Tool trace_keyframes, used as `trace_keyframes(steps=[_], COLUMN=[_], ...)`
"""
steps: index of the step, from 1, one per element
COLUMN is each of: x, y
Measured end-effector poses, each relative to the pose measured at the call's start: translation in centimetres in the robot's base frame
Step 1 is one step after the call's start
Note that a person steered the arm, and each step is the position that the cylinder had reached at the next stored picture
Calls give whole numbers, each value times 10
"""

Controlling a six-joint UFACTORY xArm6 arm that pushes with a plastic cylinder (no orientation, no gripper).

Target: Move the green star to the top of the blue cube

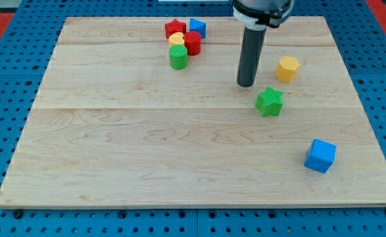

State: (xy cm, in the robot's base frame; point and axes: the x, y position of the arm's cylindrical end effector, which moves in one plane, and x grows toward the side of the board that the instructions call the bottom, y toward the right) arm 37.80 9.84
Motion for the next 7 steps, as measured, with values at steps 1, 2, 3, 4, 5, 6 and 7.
trace_keyframes(steps=[1, 2, 3, 4, 5, 6, 7], x=[0, 16, 52, 64, 64, 74, 75], y=[9, 10, 23, 29, 30, 61, 77])
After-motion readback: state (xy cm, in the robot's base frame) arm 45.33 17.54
